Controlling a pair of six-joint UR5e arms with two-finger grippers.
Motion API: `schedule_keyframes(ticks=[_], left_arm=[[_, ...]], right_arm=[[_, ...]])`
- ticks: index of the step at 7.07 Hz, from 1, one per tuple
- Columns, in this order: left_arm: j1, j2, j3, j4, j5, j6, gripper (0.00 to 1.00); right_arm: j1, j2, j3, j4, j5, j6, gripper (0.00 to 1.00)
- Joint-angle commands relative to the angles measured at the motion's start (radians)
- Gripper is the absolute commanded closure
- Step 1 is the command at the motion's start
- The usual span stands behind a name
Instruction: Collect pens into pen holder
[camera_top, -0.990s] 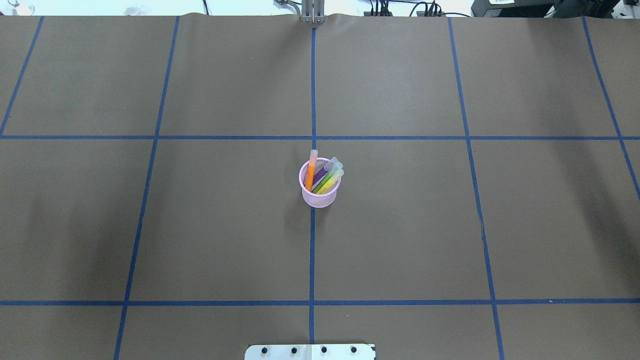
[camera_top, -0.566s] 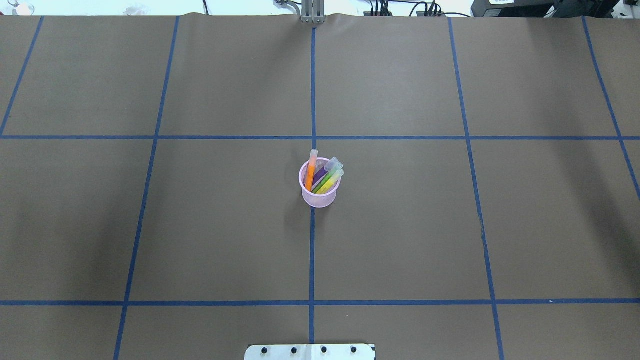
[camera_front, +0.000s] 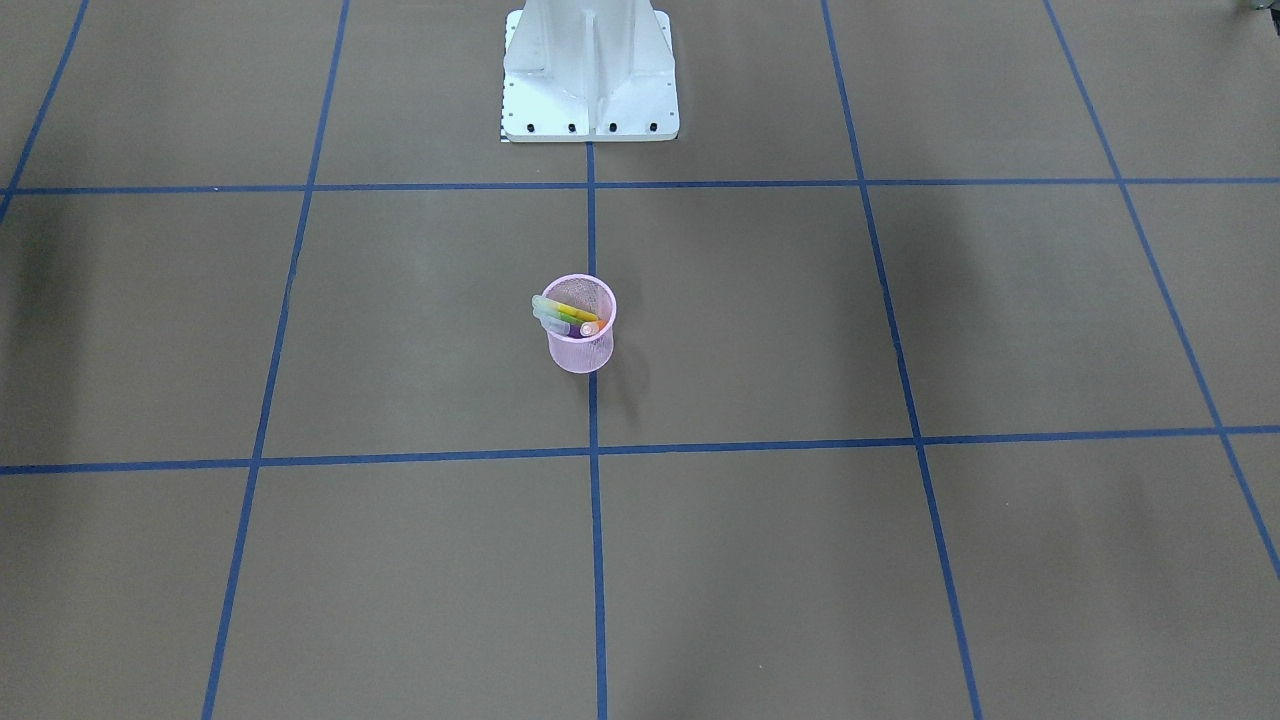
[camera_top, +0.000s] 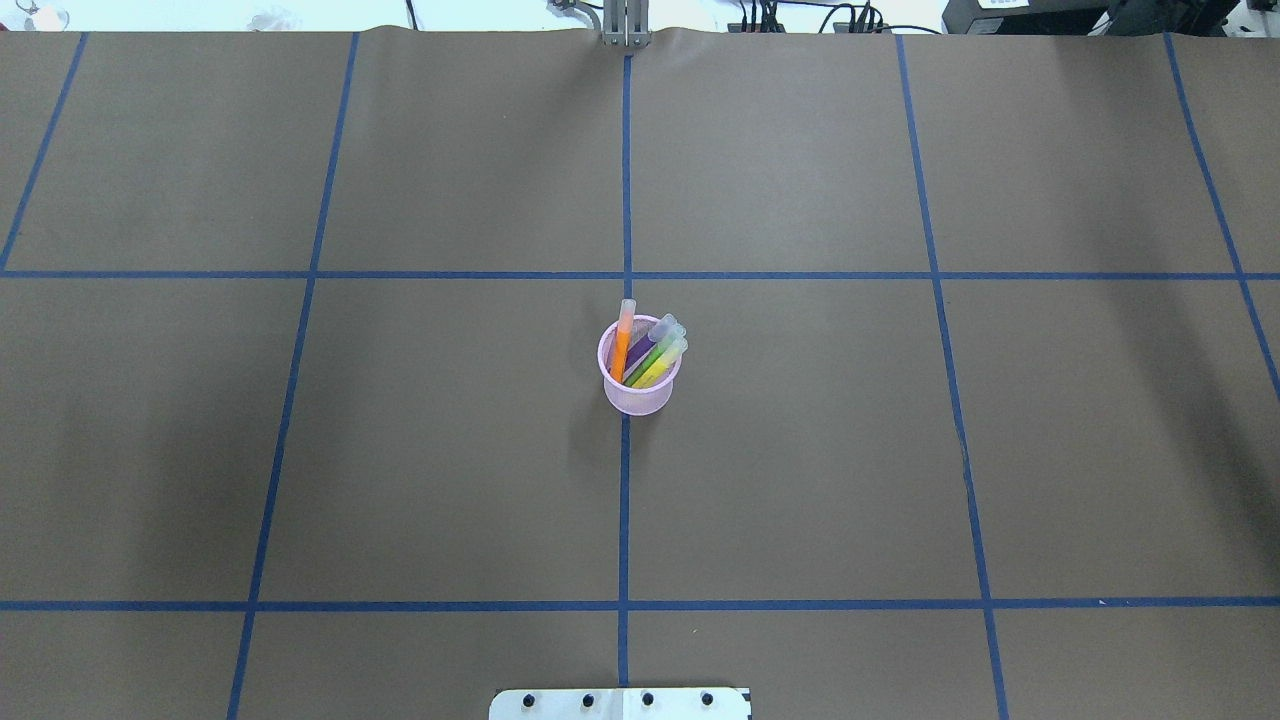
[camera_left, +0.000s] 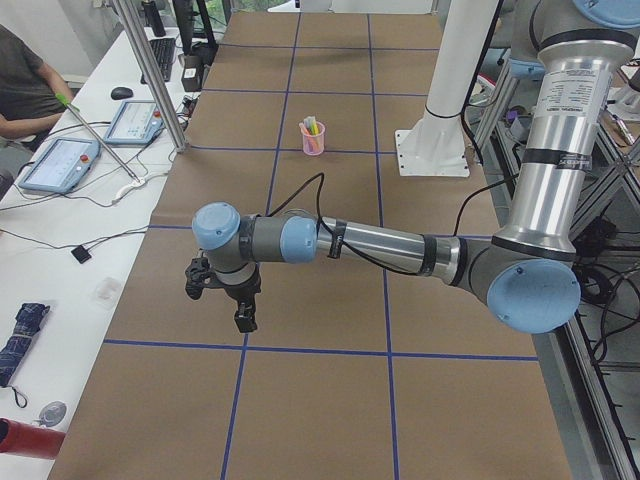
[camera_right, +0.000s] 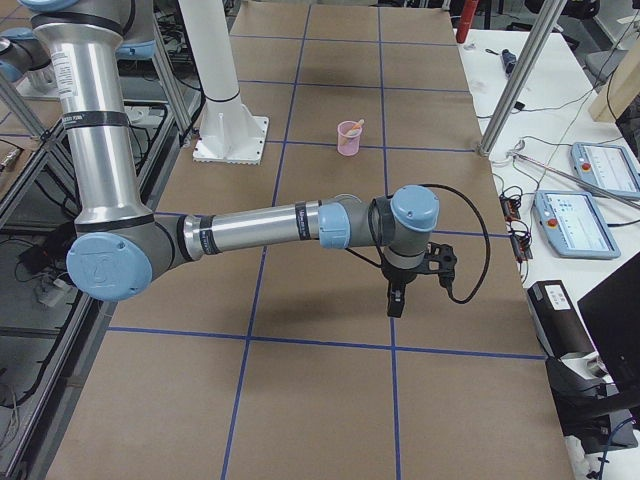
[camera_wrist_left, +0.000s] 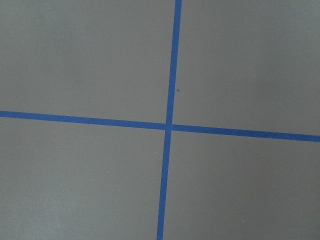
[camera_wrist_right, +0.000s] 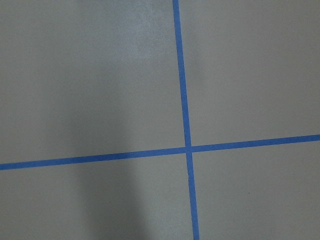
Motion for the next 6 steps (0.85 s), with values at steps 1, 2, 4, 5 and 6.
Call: schedule_keyframes(ticks=[1, 2, 4, 5, 6], left_arm=[[0.0, 0.033, -0.04, 0.012, -0.031, 0.044, 0.0], [0.002, 0.044, -0.042, 0.009, -0.045, 0.042, 0.0], [0.006, 0.109, -0.057, -0.091, -0.024, 0.077, 0.0], [0.006, 0.14, -0.054, -0.113, 0.028, 0.078, 0.0], [0.006, 0.143, -0.065, -0.121, 0.051, 0.079, 0.0]], right_arm=[[-0.009, 0.0, -0.011, 0.0, 0.01, -0.007, 0.0], [-0.009, -0.009, -0.003, 0.01, 0.012, -0.007, 0.0], [-0.032, -0.044, -0.002, 0.013, -0.006, 0.002, 0.0], [-0.052, -0.049, -0.005, 0.012, -0.054, 0.004, 0.0], [-0.064, -0.05, -0.003, 0.001, -0.066, 0.004, 0.0]])
